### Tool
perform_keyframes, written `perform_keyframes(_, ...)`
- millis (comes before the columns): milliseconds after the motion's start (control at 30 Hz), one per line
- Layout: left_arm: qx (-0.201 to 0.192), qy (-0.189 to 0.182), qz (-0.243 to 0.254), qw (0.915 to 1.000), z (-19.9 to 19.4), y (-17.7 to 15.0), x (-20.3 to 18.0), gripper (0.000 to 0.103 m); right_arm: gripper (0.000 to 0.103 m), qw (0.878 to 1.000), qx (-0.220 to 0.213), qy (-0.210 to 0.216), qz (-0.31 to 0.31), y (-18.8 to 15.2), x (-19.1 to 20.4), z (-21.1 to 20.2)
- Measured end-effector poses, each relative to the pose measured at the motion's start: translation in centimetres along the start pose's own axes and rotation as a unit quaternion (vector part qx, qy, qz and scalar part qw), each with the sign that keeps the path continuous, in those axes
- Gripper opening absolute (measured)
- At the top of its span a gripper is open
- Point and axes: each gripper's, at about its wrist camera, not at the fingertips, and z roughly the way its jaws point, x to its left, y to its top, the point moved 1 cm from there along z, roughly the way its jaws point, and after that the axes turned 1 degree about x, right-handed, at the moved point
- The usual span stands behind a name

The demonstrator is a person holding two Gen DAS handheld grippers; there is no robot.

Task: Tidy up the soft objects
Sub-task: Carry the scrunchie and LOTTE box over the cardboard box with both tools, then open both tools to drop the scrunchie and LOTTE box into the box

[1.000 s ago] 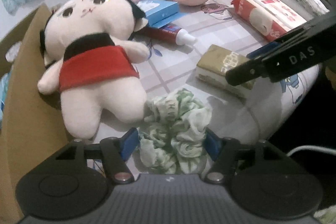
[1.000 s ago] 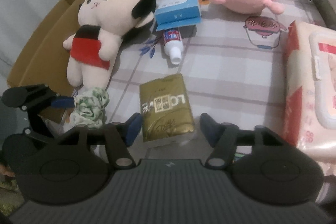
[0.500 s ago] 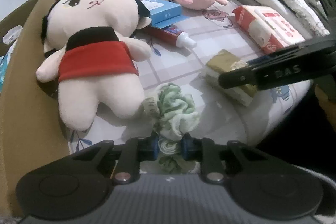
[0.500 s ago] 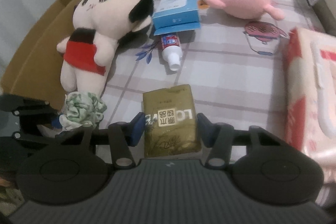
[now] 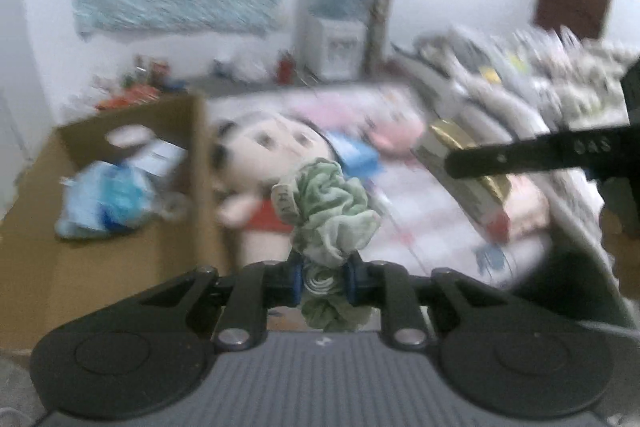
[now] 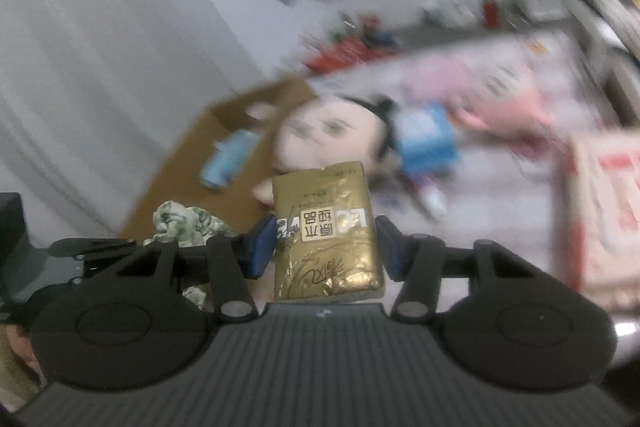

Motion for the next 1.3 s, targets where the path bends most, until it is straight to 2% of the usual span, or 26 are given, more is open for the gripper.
perform_keyframes(133,-0.046,0.041,-0.045,0.9971,-4.1,0.8,4.3,0.020,0.052,0.997,-0.018,0.055,-0.041,2.3,4.6,-0.2)
perform_keyframes(233,-0.062,0.077,-0.069,0.9927,-5.9,1.2,8.1,0.020,0.052,0.993,-0.008,0.093,-0.068,4.1,8.2,1.6)
perform_keyframes(333,-0.050,0.105,-0.090,0.9891,-5.8,1.6,11.7,0.020,0.052,0.989,0.012,0.120,-0.090,5.8,12.0,4.5)
perform_keyframes(467,-0.007,0.135,-0.107,0.9850,-2.6,2.3,16.1,0.021,0.052,0.983,0.053,0.143,-0.107,8.2,16.6,9.7)
perform_keyframes(567,0.038,0.147,-0.113,0.9819,1.0,2.7,19.2,0.021,0.052,0.980,0.101,0.138,-0.101,9.5,19.4,15.0)
perform_keyframes(733,0.116,0.166,-0.090,0.9751,7.2,2.8,23.1,0.021,0.052,0.976,0.195,0.081,-0.059,10.4,22.1,24.3)
perform_keyframes(833,0.151,0.176,-0.074,0.9700,9.9,2.6,24.8,0.023,0.052,0.971,0.232,0.039,-0.044,9.7,22.6,28.3)
perform_keyframes(933,0.180,0.183,-0.066,0.9642,12.1,2.1,26.0,0.024,0.052,0.963,0.268,0.015,-0.012,8.6,22.1,31.5)
perform_keyframes(1033,0.195,0.187,-0.062,0.9608,13.7,2.1,26.8,0.028,0.053,0.955,0.295,-0.002,0.016,7.6,21.8,34.2)
perform_keyframes(1100,0.201,0.189,-0.059,0.9594,14.3,2.1,27.0,0.036,0.054,0.951,0.307,-0.013,0.028,6.9,21.7,35.9)
perform_keyframes(1167,0.204,0.189,-0.059,0.9586,14.8,2.1,27.1,0.037,0.054,0.949,0.311,-0.021,0.039,6.4,21.5,37.1)
perform_keyframes(1300,0.214,0.183,-0.058,0.9576,15.8,2.1,27.3,0.044,0.055,0.944,0.319,-0.009,0.086,5.7,20.5,39.6)
